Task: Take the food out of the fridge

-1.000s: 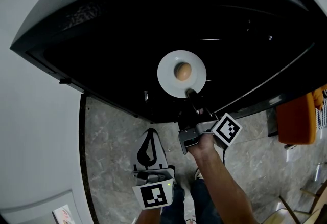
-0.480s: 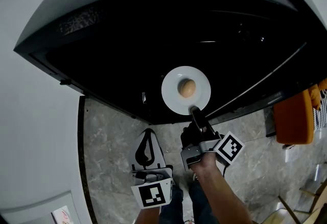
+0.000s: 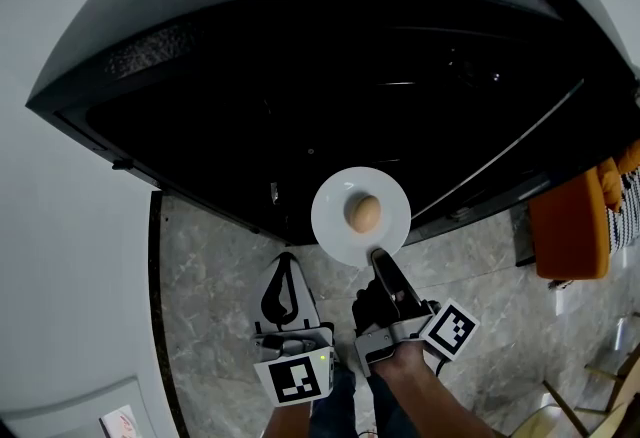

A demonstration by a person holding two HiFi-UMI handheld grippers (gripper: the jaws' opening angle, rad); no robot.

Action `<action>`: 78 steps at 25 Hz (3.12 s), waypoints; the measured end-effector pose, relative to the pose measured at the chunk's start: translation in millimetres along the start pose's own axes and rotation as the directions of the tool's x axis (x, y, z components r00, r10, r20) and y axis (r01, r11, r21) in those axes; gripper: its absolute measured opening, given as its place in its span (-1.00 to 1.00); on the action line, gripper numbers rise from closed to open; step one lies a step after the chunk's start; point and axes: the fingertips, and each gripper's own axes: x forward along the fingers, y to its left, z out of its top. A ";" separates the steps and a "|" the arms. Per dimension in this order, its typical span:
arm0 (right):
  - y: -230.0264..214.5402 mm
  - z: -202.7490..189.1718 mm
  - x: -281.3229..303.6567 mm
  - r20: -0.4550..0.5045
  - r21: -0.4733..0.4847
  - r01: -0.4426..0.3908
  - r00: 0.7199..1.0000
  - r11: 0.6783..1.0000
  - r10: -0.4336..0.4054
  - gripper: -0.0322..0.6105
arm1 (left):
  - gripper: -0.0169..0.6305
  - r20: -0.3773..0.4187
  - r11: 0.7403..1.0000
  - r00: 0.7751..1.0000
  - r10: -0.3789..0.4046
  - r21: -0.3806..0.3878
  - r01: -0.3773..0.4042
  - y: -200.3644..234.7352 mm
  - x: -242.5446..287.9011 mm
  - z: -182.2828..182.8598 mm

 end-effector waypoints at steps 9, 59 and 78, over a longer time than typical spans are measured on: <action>6.2 -4.1 -36.1 0.019 0.013 0.030 0.999 0.999 -0.030 -0.80 | -0.91 -0.006 1.000 1.000 0.012 0.001 -0.012 0.5 0.6 -5.2; 191.1 -27.4 -138.7 -0.107 -0.002 0.106 0.989 0.994 -0.106 -0.80 | -0.91 -0.028 1.000 0.999 0.024 0.016 -0.024 -18.8 -76.7 140.7; 285.4 -49.6 -179.6 -0.190 -0.031 0.019 0.981 0.999 -0.025 -0.79 | -0.91 0.071 0.998 0.997 -0.037 0.063 0.032 -36.3 -120.0 240.0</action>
